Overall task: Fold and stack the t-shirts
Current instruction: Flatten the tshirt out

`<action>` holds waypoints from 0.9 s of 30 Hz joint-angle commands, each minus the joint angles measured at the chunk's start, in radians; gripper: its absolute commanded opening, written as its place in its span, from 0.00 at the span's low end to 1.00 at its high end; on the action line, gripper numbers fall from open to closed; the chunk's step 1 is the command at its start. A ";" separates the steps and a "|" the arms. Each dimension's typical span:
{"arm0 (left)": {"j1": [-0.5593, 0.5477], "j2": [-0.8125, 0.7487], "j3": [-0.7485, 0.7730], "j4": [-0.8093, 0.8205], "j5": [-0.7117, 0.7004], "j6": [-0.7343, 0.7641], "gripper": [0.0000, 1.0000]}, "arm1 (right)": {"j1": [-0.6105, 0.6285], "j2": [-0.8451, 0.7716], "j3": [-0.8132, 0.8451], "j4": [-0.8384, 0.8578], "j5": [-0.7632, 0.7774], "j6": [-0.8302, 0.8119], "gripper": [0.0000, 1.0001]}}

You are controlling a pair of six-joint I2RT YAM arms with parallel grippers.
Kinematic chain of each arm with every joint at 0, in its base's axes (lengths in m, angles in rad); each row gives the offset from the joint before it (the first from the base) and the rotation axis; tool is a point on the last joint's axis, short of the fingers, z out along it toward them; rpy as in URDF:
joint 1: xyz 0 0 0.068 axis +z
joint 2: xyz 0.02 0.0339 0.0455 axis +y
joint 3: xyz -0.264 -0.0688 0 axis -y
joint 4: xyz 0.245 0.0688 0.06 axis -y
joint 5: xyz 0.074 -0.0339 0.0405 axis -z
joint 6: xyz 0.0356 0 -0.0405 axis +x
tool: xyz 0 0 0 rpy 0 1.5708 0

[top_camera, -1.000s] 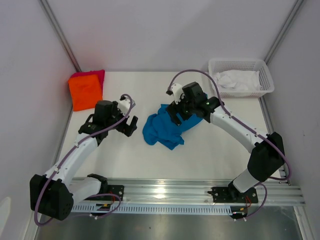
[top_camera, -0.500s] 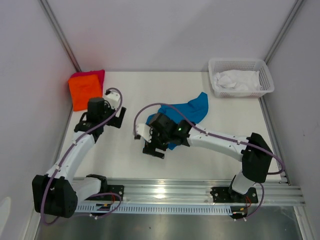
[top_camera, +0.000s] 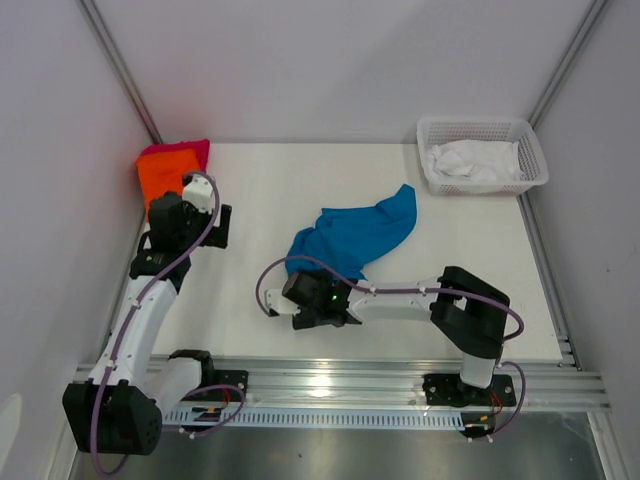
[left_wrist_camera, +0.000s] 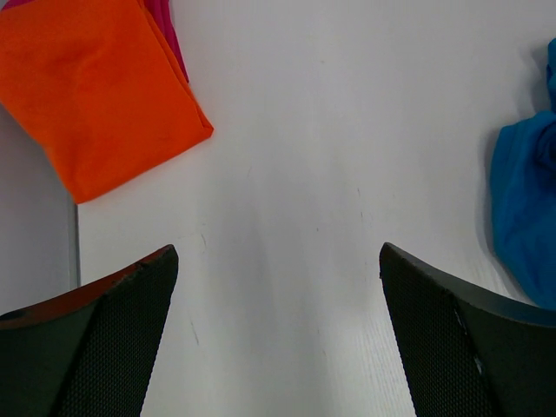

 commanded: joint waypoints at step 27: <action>0.007 -0.018 0.034 -0.021 0.144 -0.026 0.99 | -0.234 0.224 0.553 -0.177 -0.299 0.028 0.00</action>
